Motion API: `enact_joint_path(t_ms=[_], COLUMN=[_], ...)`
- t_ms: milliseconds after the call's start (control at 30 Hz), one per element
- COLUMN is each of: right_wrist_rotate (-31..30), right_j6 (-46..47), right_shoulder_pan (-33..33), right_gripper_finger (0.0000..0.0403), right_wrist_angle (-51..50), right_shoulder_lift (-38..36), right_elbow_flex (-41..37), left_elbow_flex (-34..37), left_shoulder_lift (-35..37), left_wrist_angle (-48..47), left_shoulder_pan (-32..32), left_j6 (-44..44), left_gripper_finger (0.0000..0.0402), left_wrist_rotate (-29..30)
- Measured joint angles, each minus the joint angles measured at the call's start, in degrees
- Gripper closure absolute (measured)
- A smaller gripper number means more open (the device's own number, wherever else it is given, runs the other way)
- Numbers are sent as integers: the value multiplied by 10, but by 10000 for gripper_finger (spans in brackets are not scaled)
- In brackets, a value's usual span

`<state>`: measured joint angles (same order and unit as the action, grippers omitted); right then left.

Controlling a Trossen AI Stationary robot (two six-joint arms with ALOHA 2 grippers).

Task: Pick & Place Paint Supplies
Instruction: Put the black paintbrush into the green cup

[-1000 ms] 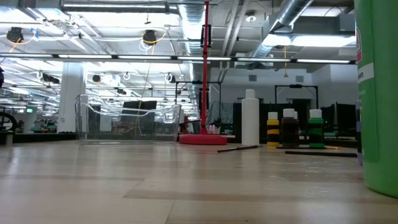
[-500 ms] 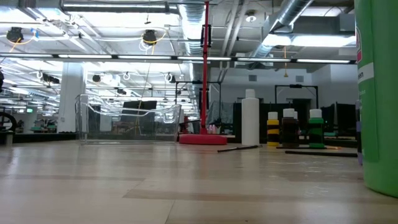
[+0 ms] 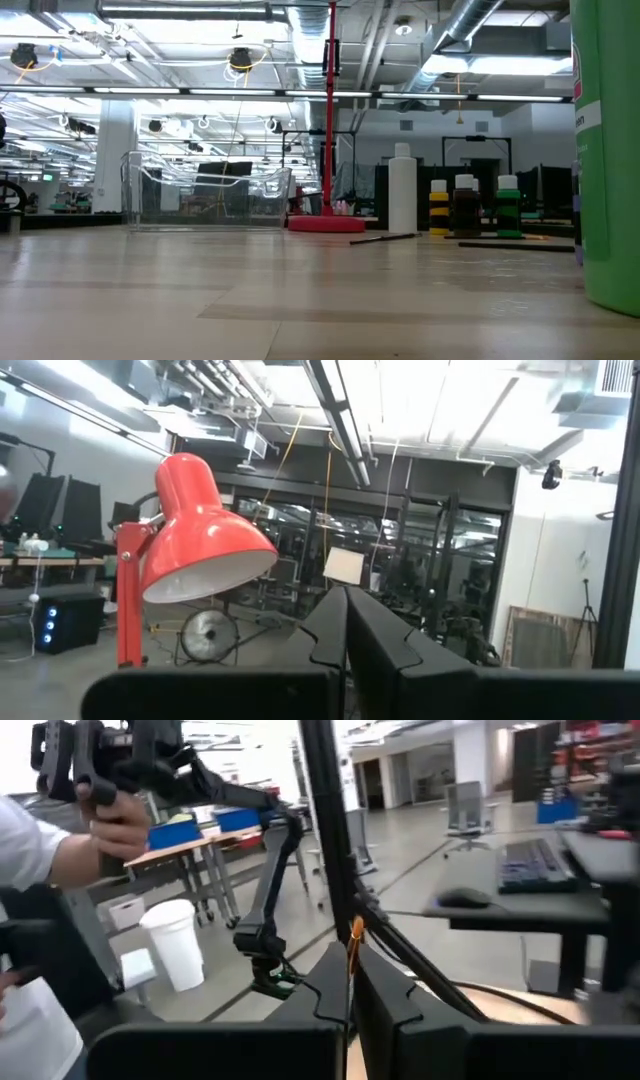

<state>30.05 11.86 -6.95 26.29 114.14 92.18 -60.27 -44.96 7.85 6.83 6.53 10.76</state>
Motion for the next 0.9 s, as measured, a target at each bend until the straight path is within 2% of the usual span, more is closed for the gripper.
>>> enact_joint_path(t_ms=[100,333,533,700,900], right_wrist_rotate=[-4,-57,-81,-94,-108], right_j6=[-14,-32,-62,-80,-79], right_shoulder_pan=[-11,-22,-24,-24,-24], right_gripper_finger=[403,403,403,403,403], right_wrist_angle=[-3,-6,-44,-82,-96], right_shoulder_lift=[46,149,225,276,317], right_elbow_flex=[58,188,280,335,361], left_elbow_flex=[0,0,0,0,0], left_shoulder_lift=[0,9,16,24,29], left_wrist_angle=[0,0,1,0,0], left_shoulder_pan=[0,-6,-7,-7,-7], left_j6=[13,19,19,19,19], left_gripper_finger=[400,401,401,401,401], left_wrist_rotate=[-1,-8,-10,-11,-11])
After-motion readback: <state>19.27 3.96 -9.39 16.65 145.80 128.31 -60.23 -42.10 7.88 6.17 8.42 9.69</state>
